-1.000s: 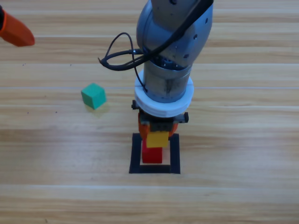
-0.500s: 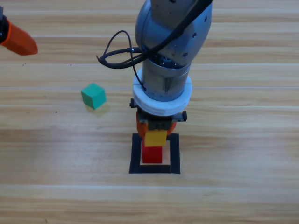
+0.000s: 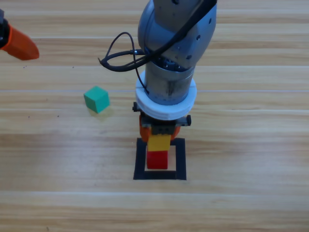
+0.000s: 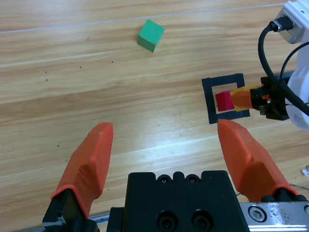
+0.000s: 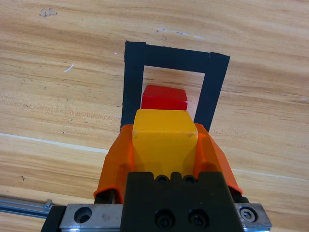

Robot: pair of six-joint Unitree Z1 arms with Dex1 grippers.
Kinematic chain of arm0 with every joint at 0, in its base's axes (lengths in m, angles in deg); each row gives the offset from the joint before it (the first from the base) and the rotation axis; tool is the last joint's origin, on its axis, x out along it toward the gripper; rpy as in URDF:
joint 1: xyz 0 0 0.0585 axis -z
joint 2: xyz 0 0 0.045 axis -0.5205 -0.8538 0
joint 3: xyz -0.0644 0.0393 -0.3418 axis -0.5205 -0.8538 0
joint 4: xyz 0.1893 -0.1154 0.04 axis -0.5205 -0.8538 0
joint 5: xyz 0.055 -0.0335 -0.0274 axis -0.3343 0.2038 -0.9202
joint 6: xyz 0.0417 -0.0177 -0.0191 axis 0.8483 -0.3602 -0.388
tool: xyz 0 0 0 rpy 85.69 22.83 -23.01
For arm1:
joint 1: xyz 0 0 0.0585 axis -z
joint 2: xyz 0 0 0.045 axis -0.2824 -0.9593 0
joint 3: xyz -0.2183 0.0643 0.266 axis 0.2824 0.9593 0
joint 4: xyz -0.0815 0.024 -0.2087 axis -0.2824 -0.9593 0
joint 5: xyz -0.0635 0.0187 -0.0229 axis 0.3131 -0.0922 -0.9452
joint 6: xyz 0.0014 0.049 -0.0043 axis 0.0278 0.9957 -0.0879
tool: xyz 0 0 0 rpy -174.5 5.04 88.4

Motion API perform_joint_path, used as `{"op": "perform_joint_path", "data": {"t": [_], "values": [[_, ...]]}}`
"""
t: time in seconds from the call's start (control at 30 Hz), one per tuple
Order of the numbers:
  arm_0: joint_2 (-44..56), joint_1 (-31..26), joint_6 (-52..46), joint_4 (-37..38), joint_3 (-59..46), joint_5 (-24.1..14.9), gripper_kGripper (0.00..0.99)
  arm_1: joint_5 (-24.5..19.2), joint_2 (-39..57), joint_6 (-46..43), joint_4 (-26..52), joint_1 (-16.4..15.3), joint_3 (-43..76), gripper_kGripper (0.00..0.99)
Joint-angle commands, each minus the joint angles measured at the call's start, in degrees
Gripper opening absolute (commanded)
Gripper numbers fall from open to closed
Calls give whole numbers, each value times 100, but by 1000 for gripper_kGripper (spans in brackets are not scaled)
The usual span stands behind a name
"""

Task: Stack the blocks in the rectangular block: red at the bottom, yellow in the middle, green on top

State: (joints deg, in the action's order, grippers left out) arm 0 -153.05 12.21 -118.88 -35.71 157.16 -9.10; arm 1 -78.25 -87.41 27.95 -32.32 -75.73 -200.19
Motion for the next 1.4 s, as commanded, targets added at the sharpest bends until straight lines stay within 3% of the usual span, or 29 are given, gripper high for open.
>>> {"op": "perform_joint_path", "data": {"t": [0.03, 0.7, 0.8, 0.83, 0.9, 1.13, 1.4], "values": [[123, -95, -81, 72, -188, 63, 922, 44, -482, 36, -60, -158, -21, 66], [132, -113, -125, 256, -426, 98, 922, 9, -587, 71, -69, -158, -12, 77], [132, -113, -134, 300, -470, 107, 922, 9, -579, 62, -69, -158, -12, 281], [132, -113, -125, 318, -487, 116, 922, 0, -570, 62, -69, -158, -12, 443], [132, -113, -125, 344, -514, 125, 923, -52, -535, 62, -86, -167, -12, 956], [132, -113, -151, 353, -514, 133, 923, -316, -253, 10, -104, -264, -39, 990], [44, -341, -46, 406, -4, 169, 925, -1116, 1083, -210, 37, -642, 357, 990]]}}
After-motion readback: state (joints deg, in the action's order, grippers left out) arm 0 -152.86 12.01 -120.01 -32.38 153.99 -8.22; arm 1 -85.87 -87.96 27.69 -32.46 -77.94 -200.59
